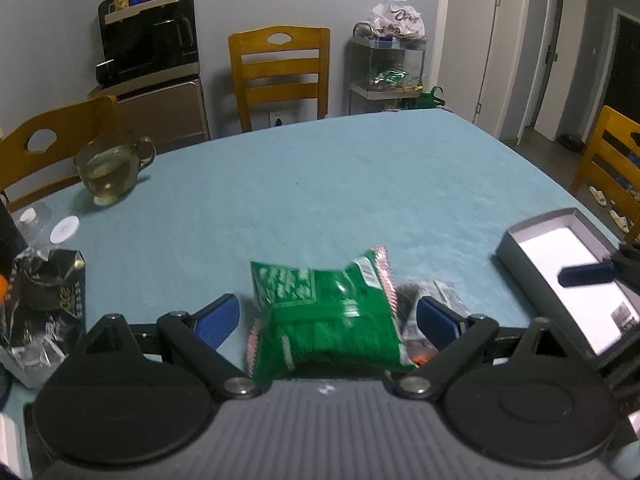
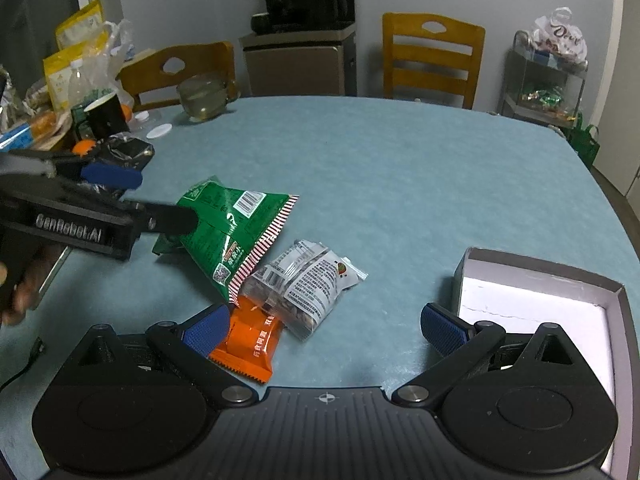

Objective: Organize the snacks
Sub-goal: 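Grasp the green chip bag with the left tool while right tool approaches the clear snack bag, then close the right tool on the clear white-printed snack bag, then lift the green chip bag and clear snack bag toward the tray with both tools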

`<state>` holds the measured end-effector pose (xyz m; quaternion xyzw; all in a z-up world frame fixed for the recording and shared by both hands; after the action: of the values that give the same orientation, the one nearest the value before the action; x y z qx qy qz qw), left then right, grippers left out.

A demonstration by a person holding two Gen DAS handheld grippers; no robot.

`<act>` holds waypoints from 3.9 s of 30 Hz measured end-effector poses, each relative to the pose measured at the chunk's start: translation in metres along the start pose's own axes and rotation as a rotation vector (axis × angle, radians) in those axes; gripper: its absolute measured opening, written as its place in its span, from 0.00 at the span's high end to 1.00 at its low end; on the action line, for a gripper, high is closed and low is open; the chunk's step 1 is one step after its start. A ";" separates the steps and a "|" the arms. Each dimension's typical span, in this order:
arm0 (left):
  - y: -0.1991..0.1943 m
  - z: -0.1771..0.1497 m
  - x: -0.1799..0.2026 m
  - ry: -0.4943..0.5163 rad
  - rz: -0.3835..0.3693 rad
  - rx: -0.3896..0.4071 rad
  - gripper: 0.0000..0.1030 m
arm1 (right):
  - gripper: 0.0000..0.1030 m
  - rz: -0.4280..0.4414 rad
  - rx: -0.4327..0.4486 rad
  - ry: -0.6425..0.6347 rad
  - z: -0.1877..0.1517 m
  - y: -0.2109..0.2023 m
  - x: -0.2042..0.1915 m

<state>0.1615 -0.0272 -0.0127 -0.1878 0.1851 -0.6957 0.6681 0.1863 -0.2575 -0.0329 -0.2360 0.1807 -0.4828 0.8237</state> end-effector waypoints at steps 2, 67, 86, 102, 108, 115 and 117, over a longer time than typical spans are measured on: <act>0.006 0.002 -0.003 -0.016 -0.004 -0.005 0.07 | 0.00 0.002 -0.005 0.000 0.000 0.002 -0.001; 0.073 -0.028 -0.075 -0.248 -0.028 -0.077 0.25 | 0.00 -0.031 -0.097 0.259 0.013 0.093 -0.003; 0.059 -0.032 -0.080 -0.280 0.006 -0.080 0.24 | 0.44 -0.070 -0.068 0.084 0.003 0.107 -0.018; 0.047 -0.006 -0.042 -0.228 -0.037 -0.028 0.25 | 0.54 -0.061 0.046 0.143 0.020 0.054 0.009; 0.038 0.002 -0.024 -0.217 -0.051 -0.016 0.25 | 0.55 -0.060 0.084 0.140 0.020 0.027 0.011; 0.023 0.008 -0.010 -0.206 -0.056 -0.004 0.25 | 0.56 -0.049 0.126 0.162 0.021 0.000 0.011; 0.019 0.009 -0.008 -0.201 -0.058 -0.003 0.25 | 0.56 -0.048 0.136 0.174 0.020 -0.007 0.013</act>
<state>0.1829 -0.0204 -0.0146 -0.2630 0.1125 -0.6922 0.6626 0.1976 -0.2675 -0.0130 -0.1408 0.2127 -0.5321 0.8074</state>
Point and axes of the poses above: each gripper's, at about its wrist camera, not at the fingertips, and y roughly the way its jaws point, x to its right, z to its top, the point moved 1 cm from there along y, roughly the way its jaws point, and after that the axes turned 13 degrees about x, right-handed, at the moved point
